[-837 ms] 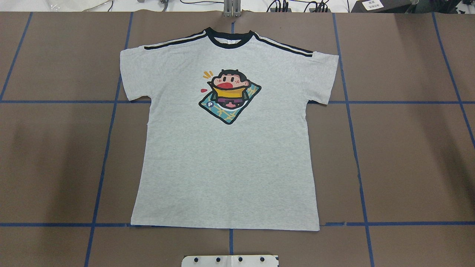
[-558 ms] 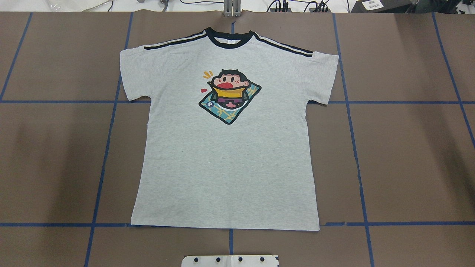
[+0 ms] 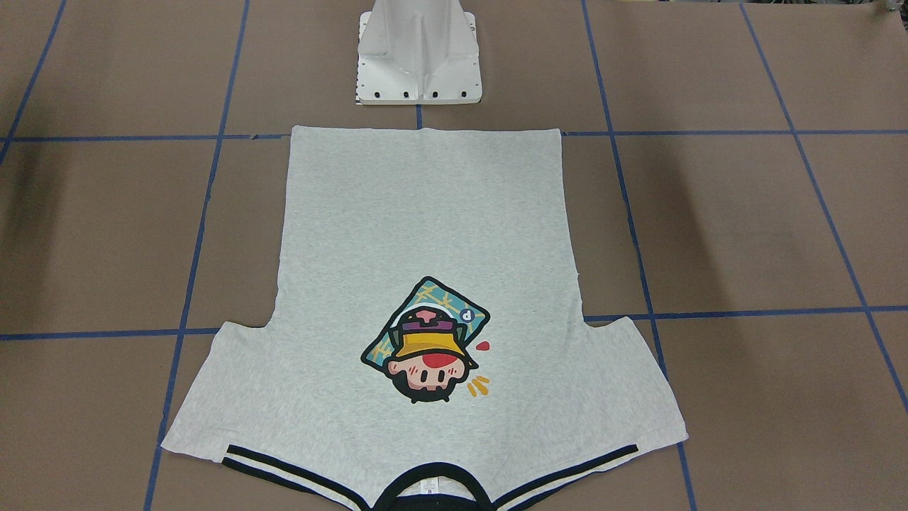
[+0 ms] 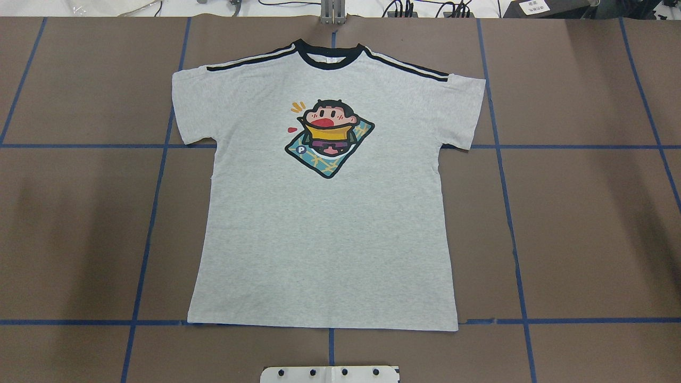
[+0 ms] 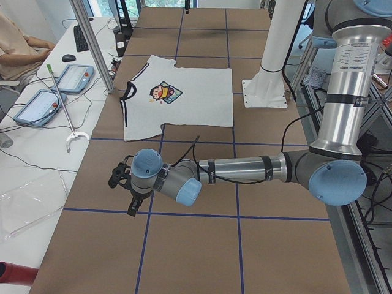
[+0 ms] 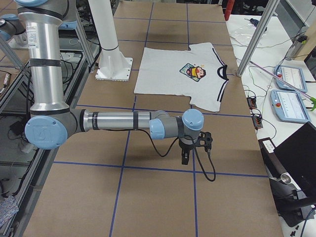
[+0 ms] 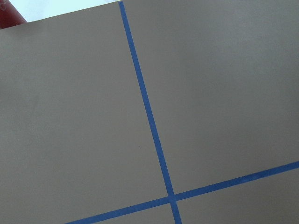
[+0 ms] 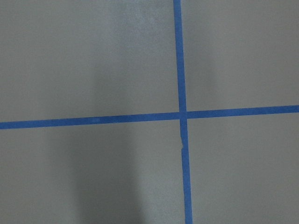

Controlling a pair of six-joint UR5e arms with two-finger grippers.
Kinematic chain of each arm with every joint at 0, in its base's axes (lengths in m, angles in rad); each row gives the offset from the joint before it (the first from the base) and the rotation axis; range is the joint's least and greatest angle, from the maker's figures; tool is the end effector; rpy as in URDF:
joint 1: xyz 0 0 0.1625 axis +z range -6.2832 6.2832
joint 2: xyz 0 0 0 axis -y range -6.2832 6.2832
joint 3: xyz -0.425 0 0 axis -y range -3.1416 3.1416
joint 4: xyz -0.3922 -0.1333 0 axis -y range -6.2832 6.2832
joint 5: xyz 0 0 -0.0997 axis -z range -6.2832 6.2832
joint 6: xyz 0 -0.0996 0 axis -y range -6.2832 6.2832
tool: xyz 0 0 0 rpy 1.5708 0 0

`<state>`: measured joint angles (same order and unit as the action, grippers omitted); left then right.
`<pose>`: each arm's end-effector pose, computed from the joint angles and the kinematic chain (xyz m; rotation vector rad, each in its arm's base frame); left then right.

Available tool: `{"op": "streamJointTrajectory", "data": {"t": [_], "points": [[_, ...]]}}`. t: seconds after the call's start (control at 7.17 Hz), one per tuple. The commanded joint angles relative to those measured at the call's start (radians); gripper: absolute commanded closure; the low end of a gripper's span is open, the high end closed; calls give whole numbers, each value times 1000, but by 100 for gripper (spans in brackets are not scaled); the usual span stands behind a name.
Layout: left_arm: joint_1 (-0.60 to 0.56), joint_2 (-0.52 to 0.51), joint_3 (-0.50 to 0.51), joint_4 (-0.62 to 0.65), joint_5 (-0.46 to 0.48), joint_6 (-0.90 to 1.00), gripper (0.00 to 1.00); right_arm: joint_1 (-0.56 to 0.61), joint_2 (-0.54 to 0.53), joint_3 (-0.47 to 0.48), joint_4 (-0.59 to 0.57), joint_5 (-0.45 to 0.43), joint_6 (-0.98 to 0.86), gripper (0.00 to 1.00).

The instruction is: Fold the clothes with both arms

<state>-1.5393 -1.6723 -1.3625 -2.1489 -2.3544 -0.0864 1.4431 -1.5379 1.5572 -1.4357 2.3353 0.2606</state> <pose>-0.0455 -0.5556 0.6447 0.4004 0.7931 0.1333 -0.0018 -0.5197 0.6354 -0.0032 -0.7770 0.0671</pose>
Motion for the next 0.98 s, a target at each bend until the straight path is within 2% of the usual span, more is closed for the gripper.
{"op": "streamJointTrajectory", "data": {"t": [0.0, 0.14, 0.28, 0.56, 0.7, 0.84], "points": [[85, 3, -3, -93, -5, -62, 0, -94, 2, -6, 125, -2, 3, 0], [122, 2, -24, -117, -5, -191, 0, -169, 19, -5, 194, -26, 56, 0], [129, 5, -27, -171, -5, -217, 0, -197, 72, -6, 233, -63, 134, 0], [158, 3, -21, -180, -5, -219, 0, -307, 236, -34, 233, -132, 436, 0], [159, 5, -27, -181, -6, -220, 0, -354, 336, -111, 286, -170, 530, 0], [162, -1, -21, -178, -5, -222, 0, -363, 431, -267, 443, -203, 645, 0]]}}
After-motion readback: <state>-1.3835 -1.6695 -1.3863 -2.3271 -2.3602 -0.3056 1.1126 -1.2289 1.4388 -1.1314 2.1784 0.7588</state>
